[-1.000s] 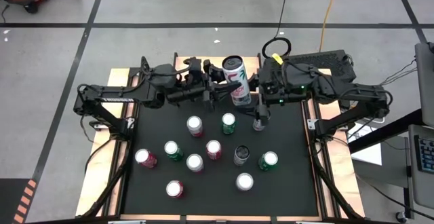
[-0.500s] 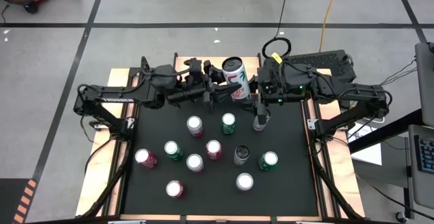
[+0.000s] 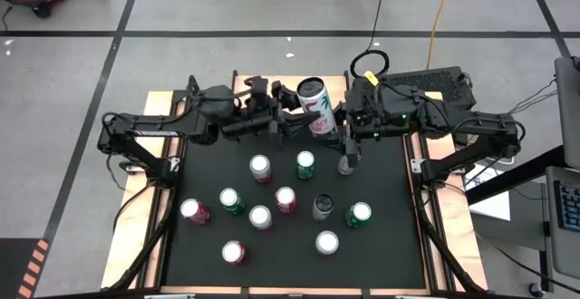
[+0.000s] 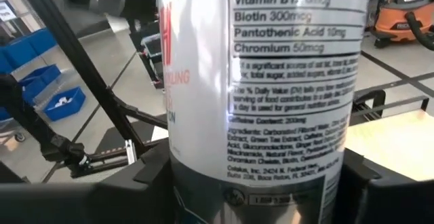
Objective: Place canned beverage on shelf
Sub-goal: Put the bottom right white pink soda can on the shelf
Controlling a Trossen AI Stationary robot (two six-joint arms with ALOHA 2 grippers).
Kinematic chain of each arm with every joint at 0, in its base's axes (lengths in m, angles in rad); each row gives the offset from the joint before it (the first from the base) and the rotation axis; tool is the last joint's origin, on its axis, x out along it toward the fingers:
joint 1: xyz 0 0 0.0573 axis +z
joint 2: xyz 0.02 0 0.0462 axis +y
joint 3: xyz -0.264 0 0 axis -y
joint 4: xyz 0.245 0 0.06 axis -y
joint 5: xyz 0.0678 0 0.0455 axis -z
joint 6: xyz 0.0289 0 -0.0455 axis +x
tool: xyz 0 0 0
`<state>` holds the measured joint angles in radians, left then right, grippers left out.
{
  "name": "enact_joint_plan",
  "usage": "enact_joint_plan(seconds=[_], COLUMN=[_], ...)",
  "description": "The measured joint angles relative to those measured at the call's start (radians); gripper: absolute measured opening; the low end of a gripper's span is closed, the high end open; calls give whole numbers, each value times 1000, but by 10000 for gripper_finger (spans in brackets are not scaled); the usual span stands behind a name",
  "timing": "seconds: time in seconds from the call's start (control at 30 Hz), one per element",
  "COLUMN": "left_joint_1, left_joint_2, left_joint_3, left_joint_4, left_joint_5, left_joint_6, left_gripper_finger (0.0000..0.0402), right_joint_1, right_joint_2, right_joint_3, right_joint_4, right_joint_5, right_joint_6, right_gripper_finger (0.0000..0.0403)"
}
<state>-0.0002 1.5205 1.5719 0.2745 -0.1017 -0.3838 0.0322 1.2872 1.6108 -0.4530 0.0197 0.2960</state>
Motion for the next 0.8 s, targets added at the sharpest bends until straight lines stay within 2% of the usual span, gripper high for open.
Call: enact_joint_plan(seconds=[0.13, 0.3, 0.57, 0.8], left_joint_1=[1, 28, 108, 150], left_joint_2=[-24, -38, -31, -30], left_joint_3=[4, 1, 127, 164], left_joint_4=[27, 15, -161, -246], left_joint_5=[5, 47, 256, 340], left_joint_6=[1, -12, -41, 0], left_gripper_finger=[353, 359, 359, 358], right_joint_1=[0, 0, 0, 0], right_joint_2=[-6, -6, -6, -6], right_joint_3=[0, 0, 0, 0], right_joint_4=[5, 13, 16, 23], right_joint_5=[-1, -31, -81, -80], right_joint_6=[2, 2, 6, 6], right_gripper_finger=[233, 233, 234, 234])
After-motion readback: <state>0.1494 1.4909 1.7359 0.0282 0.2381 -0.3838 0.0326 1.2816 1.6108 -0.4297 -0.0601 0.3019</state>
